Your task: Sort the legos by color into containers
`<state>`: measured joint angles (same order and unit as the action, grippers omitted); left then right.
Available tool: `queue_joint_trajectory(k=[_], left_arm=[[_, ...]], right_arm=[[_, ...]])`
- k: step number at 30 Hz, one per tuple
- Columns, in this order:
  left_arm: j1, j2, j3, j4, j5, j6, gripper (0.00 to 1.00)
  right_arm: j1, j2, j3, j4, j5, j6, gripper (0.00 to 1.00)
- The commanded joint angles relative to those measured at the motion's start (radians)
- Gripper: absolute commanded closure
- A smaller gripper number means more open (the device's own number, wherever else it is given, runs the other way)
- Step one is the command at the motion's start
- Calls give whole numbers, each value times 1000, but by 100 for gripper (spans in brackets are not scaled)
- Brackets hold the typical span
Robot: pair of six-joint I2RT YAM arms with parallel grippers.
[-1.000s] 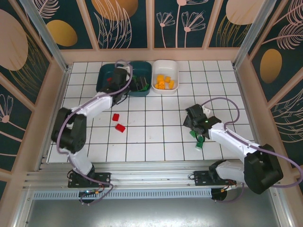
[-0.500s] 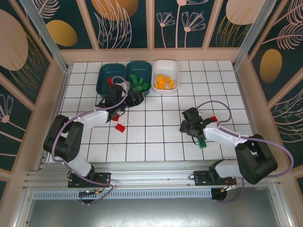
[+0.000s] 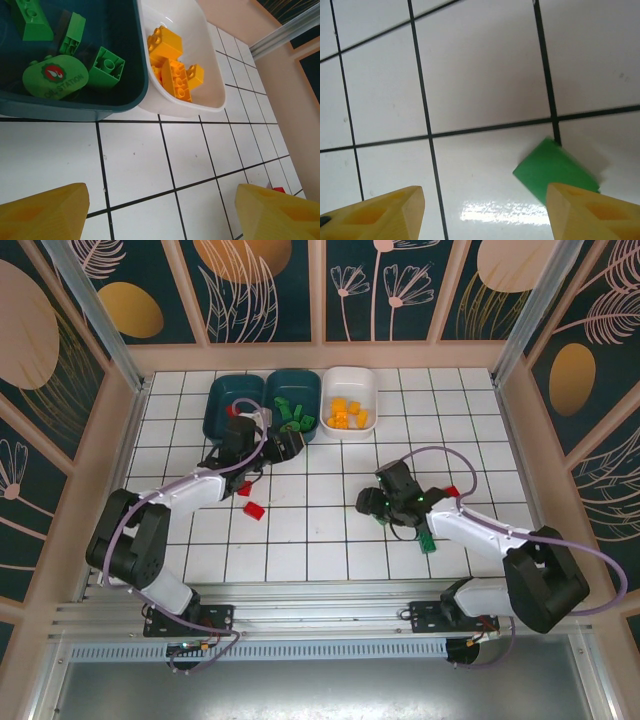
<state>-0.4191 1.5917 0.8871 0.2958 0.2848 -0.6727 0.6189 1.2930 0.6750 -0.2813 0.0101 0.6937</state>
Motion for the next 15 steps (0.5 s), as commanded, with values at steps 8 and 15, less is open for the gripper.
queue_joint_trajectory(k=[8, 15], left_arm=[[0, -37, -57, 30, 48, -26, 23], [0, -72, -77, -2, 45, -11, 23]], right_arm=[[1, 176, 44, 10, 122, -158, 33], [84, 161, 21, -18, 109, -91, 33]])
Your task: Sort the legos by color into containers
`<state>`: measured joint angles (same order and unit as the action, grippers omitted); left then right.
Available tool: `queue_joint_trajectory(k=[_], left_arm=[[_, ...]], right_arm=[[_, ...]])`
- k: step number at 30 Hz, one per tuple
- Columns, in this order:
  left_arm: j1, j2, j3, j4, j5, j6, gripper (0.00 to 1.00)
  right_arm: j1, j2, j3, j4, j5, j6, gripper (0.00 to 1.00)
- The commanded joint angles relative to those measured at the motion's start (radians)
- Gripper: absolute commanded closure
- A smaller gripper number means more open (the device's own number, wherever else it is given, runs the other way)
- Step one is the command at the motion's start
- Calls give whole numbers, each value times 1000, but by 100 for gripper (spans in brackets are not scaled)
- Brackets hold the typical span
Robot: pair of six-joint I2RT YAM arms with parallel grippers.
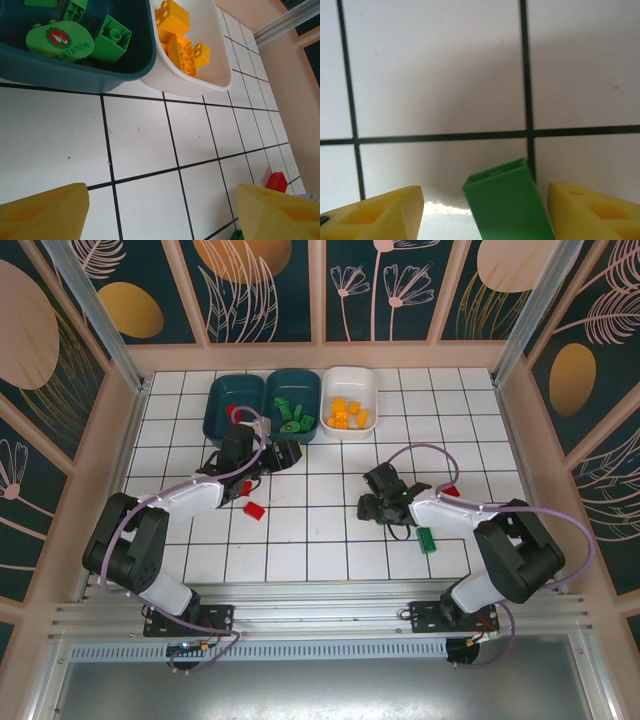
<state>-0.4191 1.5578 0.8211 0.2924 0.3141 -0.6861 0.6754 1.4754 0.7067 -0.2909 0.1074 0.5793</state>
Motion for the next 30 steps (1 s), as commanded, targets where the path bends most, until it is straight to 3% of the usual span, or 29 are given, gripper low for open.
queue_joint_trajectory(k=[1, 8, 13, 17, 22, 25, 27, 30], left_arm=[[0, -42, -14, 0, 16, 3, 23], [1, -38, -20, 1, 28, 3, 23], [0, -57, -40, -3, 20, 2, 23], [1, -79, -59, -10, 10, 3, 23], [0, -120, -79, -31, -21, 14, 23], [2, -159, -123, -30, -106, -5, 22], [2, -217, -192, -25, -226, -40, 20], [2, -329, -314, -27, -405, -125, 7]], right_arm=[[39, -26, -18, -2, 6, 37, 33], [61, 45, 34, -52, 127, 60, 35], [61, 98, 69, -79, 186, 71, 43], [86, 105, 86, -53, 227, 71, 66], [112, 78, 150, -23, 247, 44, 72], [113, 90, 229, 34, 245, 0, 73], [113, 126, 304, 90, 232, -37, 74], [109, 234, 446, 162, 225, -96, 74]])
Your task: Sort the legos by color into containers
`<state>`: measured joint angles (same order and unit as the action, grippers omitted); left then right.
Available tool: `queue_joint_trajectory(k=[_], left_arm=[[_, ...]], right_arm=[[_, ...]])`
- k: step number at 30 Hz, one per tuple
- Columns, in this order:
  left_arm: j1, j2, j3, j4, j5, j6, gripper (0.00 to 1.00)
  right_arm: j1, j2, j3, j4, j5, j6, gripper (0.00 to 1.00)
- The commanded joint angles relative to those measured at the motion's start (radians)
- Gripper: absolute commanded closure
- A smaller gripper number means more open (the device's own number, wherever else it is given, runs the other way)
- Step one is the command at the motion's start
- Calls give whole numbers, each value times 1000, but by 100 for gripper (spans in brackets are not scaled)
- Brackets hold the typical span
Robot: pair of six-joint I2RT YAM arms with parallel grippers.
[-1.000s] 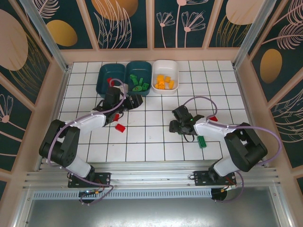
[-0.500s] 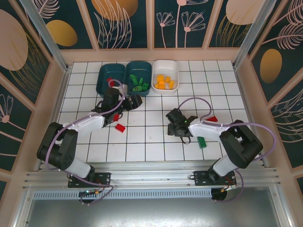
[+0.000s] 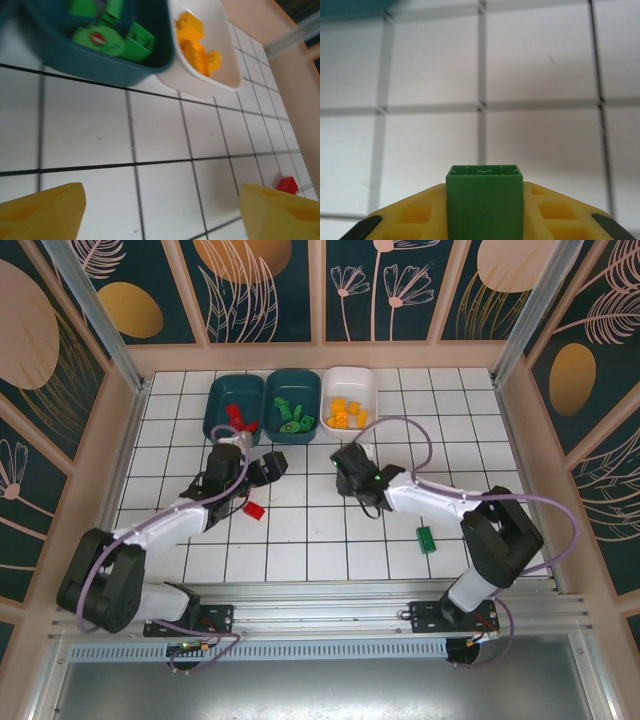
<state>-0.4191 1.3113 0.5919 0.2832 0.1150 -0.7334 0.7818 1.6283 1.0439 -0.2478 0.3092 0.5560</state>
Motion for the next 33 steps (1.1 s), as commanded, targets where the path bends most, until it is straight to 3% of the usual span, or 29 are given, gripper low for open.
queue_joint_trajectory(k=[1, 8, 13, 16, 19, 25, 29, 33], left_arm=[[2, -114, -120, -19, -234, -97, 3], [2, -262, -242, -126, -288, -105, 1], [2, -326, -265, -179, -300, -95, 1], [2, -356, -269, -180, -307, -91, 1], [2, -363, -260, -175, -305, -86, 1], [3, -322, -227, -145, -263, -86, 1], [2, -279, -231, -59, -190, -107, 1], [0, -197, -248, 107, -54, -147, 1]], right_arm=[[0, 119, 156, 137, 17, -94, 74], [-64, 410, 509, 237, -91, -167, 74], [-101, 633, 831, 117, -164, -181, 71], [-115, 743, 1016, 2, -173, -175, 58], [-112, 757, 1074, -26, -175, -188, 47], [-99, 608, 943, 12, -132, -218, 43], [-75, 383, 648, 83, -25, -209, 42], [-76, 105, 287, 58, 119, -103, 39]])
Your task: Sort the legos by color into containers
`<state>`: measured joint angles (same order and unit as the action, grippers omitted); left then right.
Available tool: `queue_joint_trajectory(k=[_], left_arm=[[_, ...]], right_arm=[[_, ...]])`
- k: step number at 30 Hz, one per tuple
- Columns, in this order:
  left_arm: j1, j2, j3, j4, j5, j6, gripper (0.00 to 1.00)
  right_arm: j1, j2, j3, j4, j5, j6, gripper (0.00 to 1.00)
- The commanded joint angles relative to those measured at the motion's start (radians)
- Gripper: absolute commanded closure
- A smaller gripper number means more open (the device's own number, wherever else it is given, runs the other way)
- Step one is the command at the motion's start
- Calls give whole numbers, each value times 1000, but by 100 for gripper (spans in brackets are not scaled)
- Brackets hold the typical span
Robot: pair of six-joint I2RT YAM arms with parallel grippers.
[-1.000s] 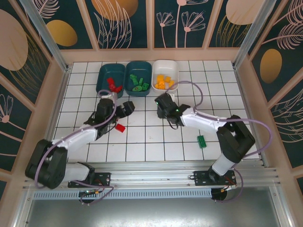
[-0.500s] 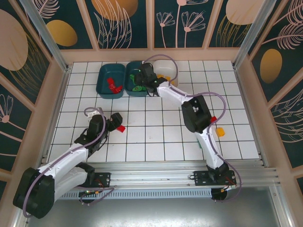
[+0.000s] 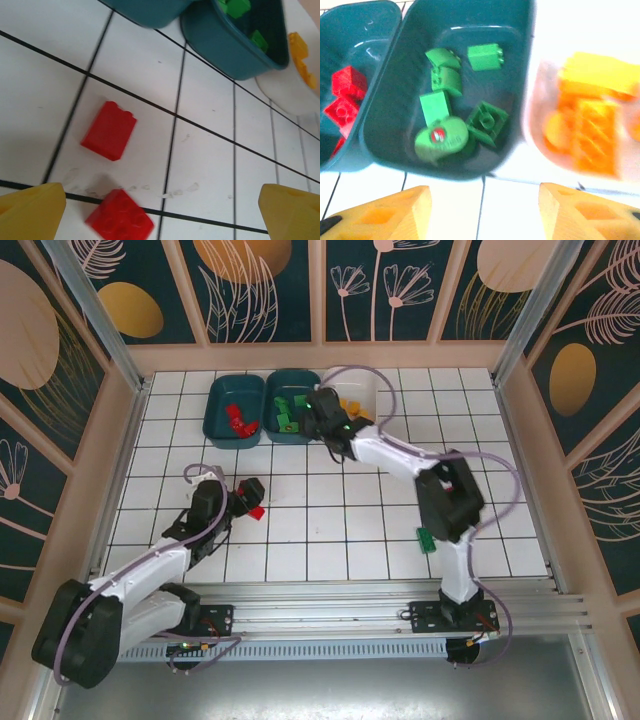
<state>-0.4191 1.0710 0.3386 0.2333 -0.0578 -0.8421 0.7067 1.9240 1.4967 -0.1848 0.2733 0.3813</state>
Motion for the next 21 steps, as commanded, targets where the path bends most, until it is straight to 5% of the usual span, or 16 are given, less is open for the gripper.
queue_joint_trajectory(k=[1, 6, 12, 21], left_arm=[[0, 69, 2, 202, 155, -50, 1], [-11, 211, 26, 382, 298, -99, 3], [-43, 331, 95, 427, 337, -98, 3], [-56, 335, 88, 405, 344, -99, 4]], right_arm=[[-5, -249, -242, -34, 189, 114, 37], [-62, -583, -648, -263, 208, 384, 30], [-125, -863, -907, -384, 91, 559, 26], [-194, -859, -995, -387, 20, 564, 25]])
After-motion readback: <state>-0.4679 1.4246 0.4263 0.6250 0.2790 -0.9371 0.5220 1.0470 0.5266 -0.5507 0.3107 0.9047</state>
